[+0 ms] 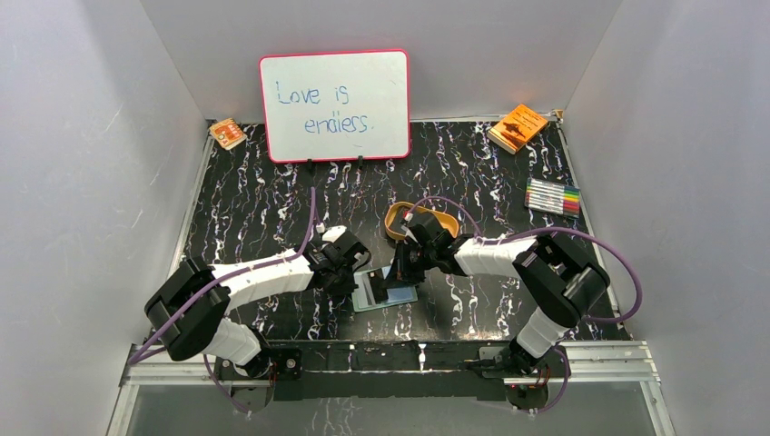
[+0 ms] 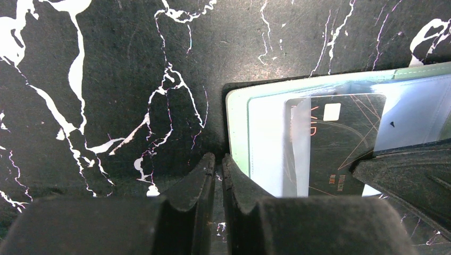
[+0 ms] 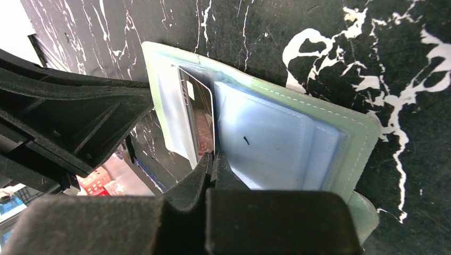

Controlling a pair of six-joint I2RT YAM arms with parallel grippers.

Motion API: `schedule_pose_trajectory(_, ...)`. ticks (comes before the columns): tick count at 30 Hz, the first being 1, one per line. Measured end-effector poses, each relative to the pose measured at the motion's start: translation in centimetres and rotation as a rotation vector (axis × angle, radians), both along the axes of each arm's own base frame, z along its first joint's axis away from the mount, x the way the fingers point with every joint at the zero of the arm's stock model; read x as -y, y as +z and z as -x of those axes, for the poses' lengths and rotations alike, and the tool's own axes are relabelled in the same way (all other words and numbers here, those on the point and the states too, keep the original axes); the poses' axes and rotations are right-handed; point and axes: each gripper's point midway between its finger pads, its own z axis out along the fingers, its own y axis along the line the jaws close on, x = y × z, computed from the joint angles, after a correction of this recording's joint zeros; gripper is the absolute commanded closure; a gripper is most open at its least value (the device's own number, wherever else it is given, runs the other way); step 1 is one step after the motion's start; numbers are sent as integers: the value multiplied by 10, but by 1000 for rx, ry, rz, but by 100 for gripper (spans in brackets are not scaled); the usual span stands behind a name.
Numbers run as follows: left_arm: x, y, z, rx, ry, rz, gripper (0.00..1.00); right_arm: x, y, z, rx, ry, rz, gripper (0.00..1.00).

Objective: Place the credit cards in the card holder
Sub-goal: Insert the credit card into the card holder.

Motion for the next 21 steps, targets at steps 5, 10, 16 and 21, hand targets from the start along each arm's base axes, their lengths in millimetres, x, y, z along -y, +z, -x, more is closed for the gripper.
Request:
schedule_pose_trajectory(5, 0, 0, 0, 0, -3, 0, 92, -1, -1, 1, -1, 1, 3, 100)
schedule_pose_trajectory(10, 0, 0, 0, -1, -5, -1, 92, -5, -2, 2, 1, 9, 3, 100)
schedule_pose_trajectory(16, 0, 0, 0, -1, -6, -1, 92, -10, -5, 4, -3, 23, 6, 100)
schedule_pose_trajectory(21, 0, 0, 0, -1, -6, 0, 92, -13, -5, 6, 0, 30, 1, 100)
